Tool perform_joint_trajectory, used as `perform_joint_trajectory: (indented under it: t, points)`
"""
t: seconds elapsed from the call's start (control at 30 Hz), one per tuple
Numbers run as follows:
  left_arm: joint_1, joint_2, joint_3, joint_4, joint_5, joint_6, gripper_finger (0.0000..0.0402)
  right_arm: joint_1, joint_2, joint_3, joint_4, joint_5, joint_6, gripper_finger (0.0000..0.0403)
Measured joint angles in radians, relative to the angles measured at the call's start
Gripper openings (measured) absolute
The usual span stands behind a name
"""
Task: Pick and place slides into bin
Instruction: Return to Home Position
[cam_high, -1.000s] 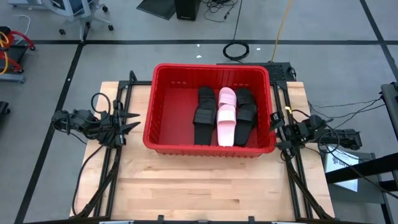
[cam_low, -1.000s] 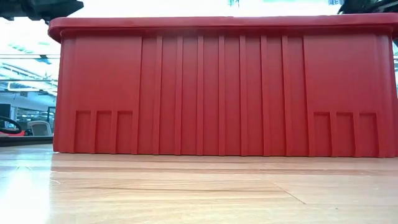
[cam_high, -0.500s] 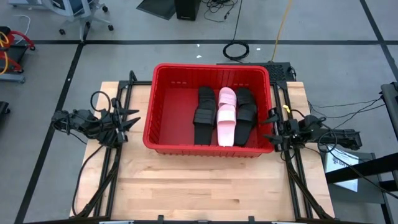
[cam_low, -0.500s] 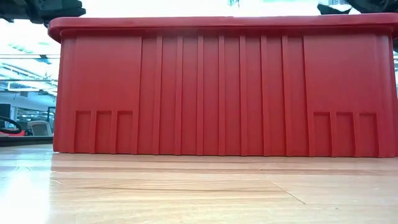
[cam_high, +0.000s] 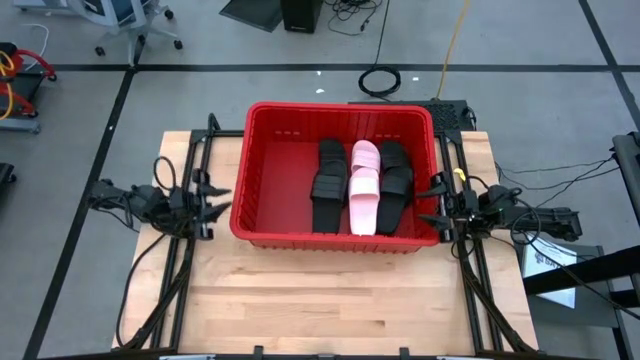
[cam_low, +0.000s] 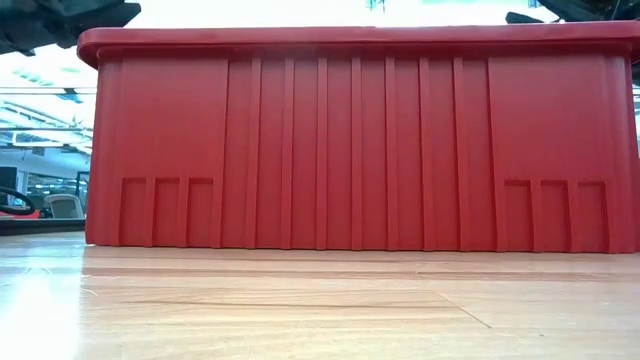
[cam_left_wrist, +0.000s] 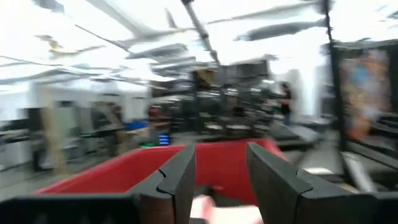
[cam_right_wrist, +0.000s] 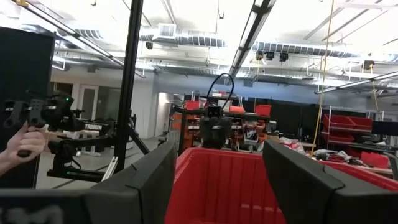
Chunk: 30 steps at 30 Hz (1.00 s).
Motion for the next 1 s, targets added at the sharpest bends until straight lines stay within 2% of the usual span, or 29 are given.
perform_joint_trajectory:
  t: [0.17, 0.5, 0.7, 0.83, 1.0]
  points:
    - [-0.001, 0.000, -0.005, -0.080, 0.147, -0.046, 0.0147, 0.000, 0.000, 0.000, -0.001, 0.000, 0.000, 0.0229]
    - [0.000, 0.000, -0.005, -0.167, 0.172, -0.075, 0.0147, 0.000, 0.000, 0.000, -0.016, -0.004, 0.012, 0.0232]
    - [0.000, -0.001, -0.096, -0.002, 0.190, -0.066, 0.0147, 0.000, 0.000, 0.000, -0.033, -0.004, 0.012, 0.0229]
    - [0.000, 0.003, -0.098, -0.016, 0.197, -0.055, 0.0147, 0.000, 0.000, 0.000, -0.034, -0.004, 0.019, 0.0227]
    - [0.000, 0.003, -0.098, -0.053, 0.280, -0.037, 0.0147, 0.000, 0.000, 0.000, -0.043, -0.027, 0.016, 0.0232]
